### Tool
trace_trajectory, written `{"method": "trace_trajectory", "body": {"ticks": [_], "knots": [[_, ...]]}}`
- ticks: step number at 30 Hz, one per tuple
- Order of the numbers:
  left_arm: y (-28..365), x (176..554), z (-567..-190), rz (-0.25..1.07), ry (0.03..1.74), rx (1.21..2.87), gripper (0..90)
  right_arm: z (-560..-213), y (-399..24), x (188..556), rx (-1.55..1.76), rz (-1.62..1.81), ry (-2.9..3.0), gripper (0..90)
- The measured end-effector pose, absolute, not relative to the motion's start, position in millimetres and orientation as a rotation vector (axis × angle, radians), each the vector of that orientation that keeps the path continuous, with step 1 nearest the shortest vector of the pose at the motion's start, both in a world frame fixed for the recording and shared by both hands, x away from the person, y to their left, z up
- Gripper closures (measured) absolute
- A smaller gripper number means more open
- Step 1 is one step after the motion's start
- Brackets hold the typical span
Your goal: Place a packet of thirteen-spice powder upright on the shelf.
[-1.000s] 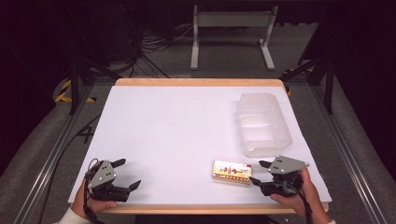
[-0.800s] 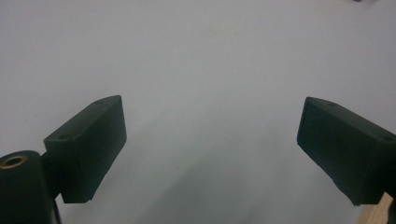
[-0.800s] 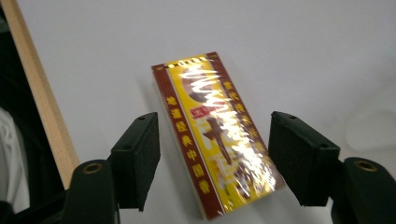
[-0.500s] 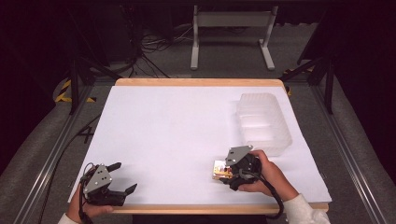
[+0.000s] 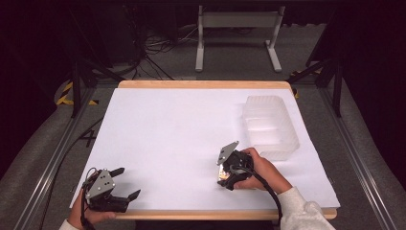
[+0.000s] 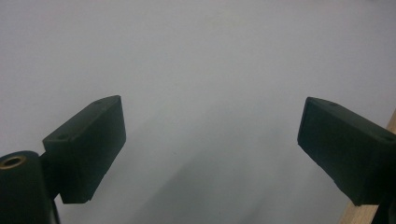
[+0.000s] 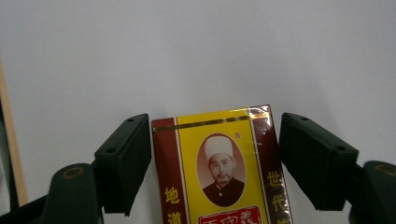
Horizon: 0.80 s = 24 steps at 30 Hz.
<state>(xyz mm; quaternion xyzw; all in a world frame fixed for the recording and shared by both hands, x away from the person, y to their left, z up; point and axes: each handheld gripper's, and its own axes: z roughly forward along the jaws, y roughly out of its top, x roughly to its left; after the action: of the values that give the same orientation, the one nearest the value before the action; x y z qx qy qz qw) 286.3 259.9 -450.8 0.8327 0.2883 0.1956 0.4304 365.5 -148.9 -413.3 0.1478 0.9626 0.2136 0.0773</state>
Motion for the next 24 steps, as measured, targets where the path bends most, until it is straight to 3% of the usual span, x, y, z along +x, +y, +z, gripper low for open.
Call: {"method": "trace_trajectory", "body": {"ticks": [10,24], "knots": [[258,287,-451,0.487,0.719,2.081,8.6,-417,-144,367,0.464,0.621,2.870,30.5],[258,287,-451,0.486,0.717,2.082,8.6,-380,-165,354,0.582,0.864,2.665,32.1]]}}
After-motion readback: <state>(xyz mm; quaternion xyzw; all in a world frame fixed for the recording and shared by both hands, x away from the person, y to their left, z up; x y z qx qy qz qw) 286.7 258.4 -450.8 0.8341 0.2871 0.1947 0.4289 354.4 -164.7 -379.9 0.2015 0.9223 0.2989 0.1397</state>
